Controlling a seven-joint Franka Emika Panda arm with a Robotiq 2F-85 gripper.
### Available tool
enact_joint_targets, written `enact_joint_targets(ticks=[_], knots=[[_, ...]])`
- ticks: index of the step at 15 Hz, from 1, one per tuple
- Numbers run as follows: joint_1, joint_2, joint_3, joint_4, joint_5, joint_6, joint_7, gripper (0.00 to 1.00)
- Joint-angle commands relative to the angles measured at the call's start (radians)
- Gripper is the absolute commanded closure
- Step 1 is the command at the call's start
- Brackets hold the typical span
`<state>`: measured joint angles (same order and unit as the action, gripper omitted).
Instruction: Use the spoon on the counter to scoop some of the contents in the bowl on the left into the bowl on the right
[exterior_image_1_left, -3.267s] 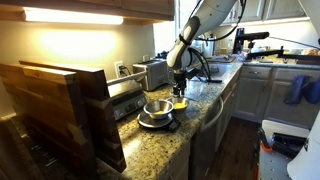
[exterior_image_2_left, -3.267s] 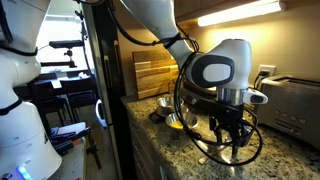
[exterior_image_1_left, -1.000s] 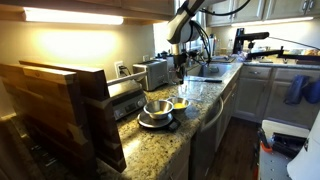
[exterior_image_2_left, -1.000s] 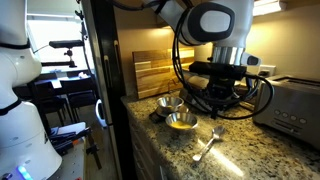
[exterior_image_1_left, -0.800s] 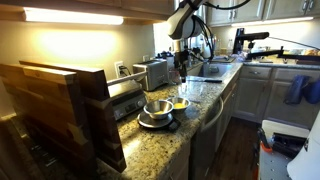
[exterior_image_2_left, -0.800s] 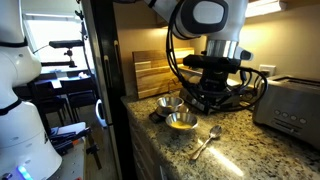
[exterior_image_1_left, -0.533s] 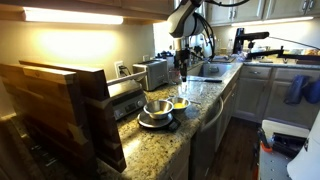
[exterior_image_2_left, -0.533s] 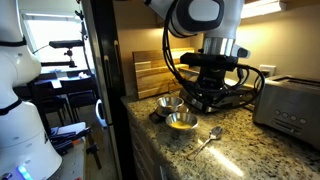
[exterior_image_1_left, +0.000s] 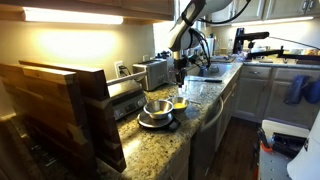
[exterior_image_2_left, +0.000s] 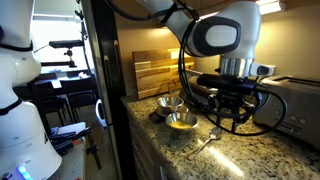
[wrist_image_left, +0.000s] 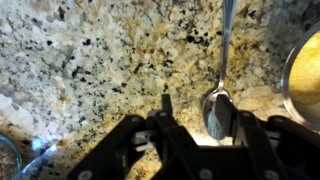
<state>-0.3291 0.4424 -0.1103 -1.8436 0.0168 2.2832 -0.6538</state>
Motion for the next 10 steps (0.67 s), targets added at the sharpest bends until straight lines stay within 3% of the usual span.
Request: enact_joint_targets(ticks=[1,4,10], knots=[[0.003,0.074,-0.007,0.08,0.007,-0.031,0.11,0.19],[0.004,0.097,-0.004,0.096,-0.007,-0.048,0.171,0.02],[0.0,0.088,-0.001,0.073,-0.013,-0.105,0.199,0.0]])
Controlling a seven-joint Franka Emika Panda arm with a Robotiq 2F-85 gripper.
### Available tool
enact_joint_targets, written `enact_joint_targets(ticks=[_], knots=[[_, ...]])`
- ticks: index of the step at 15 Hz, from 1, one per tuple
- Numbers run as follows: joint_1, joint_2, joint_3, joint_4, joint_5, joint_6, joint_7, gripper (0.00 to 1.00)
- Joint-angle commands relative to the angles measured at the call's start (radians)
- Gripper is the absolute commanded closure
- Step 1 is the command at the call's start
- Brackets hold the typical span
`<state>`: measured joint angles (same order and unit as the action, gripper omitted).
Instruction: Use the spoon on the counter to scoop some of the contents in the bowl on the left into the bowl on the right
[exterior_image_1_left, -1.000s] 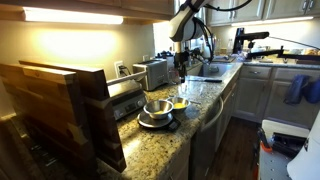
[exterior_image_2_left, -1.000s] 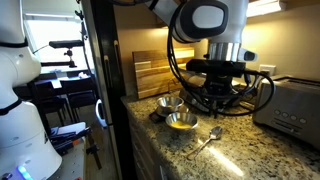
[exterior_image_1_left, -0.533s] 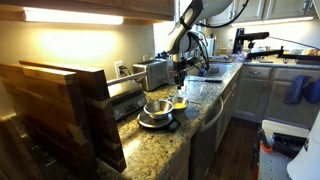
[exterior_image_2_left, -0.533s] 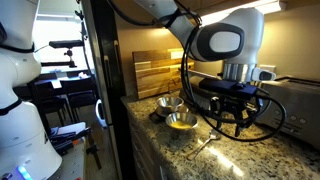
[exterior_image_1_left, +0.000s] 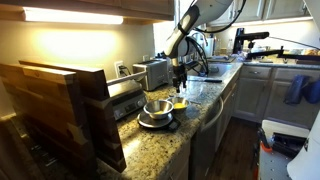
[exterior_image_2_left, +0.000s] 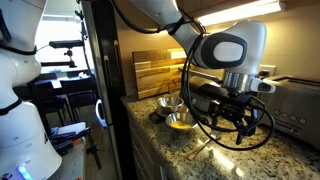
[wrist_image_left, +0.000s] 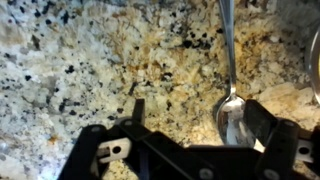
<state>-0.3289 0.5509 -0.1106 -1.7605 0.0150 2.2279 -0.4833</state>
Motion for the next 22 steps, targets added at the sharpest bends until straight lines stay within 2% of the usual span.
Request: enact_joint_targets(ticks=[1,16,22], knots=[[-0.002,-0.022,0.002,-0.014,-0.009,-0.057,0.02,0.0],[0.008,0.044,0.004,-0.038,-0.026,-0.057,0.028,0.0],[0.006,0.054,-0.005,-0.053,-0.031,0.112,0.05,0.0]])
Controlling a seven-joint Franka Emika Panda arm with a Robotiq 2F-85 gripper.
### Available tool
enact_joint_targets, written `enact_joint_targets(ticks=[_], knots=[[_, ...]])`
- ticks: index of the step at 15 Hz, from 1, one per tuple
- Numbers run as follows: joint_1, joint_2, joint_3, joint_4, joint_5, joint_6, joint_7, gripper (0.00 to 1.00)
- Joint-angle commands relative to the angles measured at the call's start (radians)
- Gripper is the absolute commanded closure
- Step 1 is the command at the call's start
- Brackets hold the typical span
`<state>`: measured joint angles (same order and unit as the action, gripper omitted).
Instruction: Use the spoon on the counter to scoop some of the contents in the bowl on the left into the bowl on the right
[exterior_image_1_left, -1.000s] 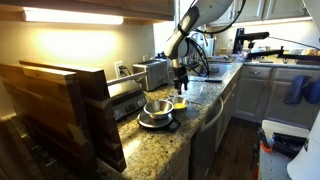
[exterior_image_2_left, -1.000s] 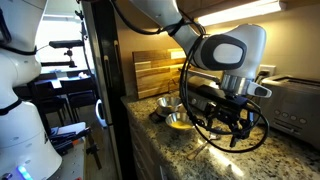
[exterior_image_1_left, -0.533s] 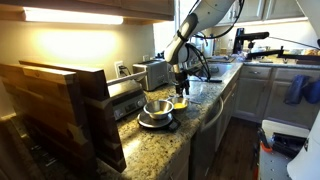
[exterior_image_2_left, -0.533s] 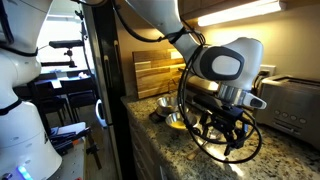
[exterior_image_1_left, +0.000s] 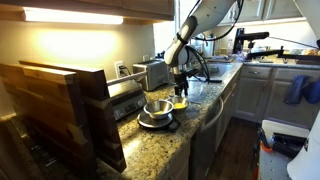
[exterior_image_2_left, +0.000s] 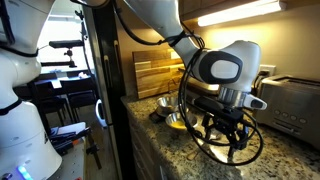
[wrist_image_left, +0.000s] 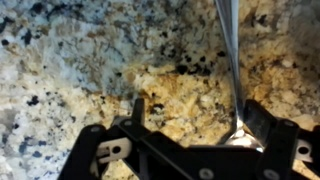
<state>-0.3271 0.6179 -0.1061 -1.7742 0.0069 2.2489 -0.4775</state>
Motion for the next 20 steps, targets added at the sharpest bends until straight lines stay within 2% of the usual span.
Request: enact_joint_targets(ticks=[1,6,9,11,16,20], knots=[[0.007,-0.011,-0.014,-0.044,-0.028,0.123,0.056,0.0],[0.014,-0.002,-0.045,-0.048,-0.079,0.196,0.109,0.0],[0.017,-0.012,-0.052,-0.044,-0.113,0.178,0.119,0.0],[0.015,-0.029,-0.042,-0.042,-0.11,0.155,0.119,0.0],[0.018,-0.035,-0.03,-0.055,-0.084,0.219,0.156,0.0],[0.008,-0.04,-0.023,-0.066,-0.047,0.206,0.197,0.0]])
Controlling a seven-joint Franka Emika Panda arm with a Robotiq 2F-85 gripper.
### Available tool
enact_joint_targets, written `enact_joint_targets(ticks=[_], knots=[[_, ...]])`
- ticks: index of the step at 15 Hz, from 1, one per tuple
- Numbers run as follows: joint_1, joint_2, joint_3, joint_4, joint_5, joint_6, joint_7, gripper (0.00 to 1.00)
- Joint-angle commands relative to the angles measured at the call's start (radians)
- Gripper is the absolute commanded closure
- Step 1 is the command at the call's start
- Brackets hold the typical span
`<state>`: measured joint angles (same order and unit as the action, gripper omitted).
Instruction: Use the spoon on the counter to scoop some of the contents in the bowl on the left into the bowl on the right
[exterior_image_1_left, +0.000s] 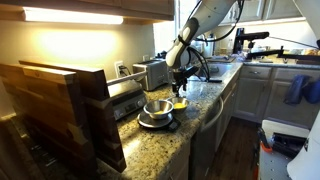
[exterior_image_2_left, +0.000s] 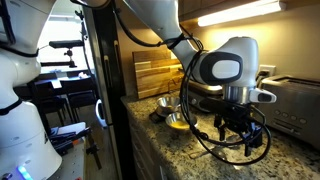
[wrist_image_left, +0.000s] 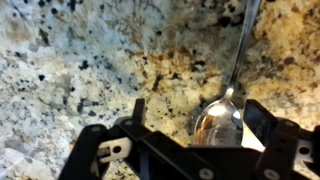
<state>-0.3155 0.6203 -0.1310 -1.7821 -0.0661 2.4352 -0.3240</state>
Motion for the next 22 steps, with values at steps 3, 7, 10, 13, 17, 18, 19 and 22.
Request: enact_joint_targets(ticks=[3,7,10,13,17,18,19,22], knots=[[-0.015,-0.057,0.007,-0.077,0.07,0.02,0.065,0.0],[-0.041,-0.092,0.032,-0.119,0.168,0.068,0.047,0.0],[-0.028,-0.032,0.017,-0.044,0.157,0.044,0.044,0.0],[-0.029,-0.043,0.018,-0.056,0.162,0.05,0.044,0.0],[-0.029,-0.086,0.026,-0.118,0.172,0.082,0.04,0.0],[-0.024,-0.104,0.025,-0.141,0.168,0.097,0.041,0.0],[-0.024,-0.114,0.026,-0.155,0.168,0.104,0.04,0.0],[-0.019,-0.131,0.018,-0.192,0.165,0.135,0.055,0.0]])
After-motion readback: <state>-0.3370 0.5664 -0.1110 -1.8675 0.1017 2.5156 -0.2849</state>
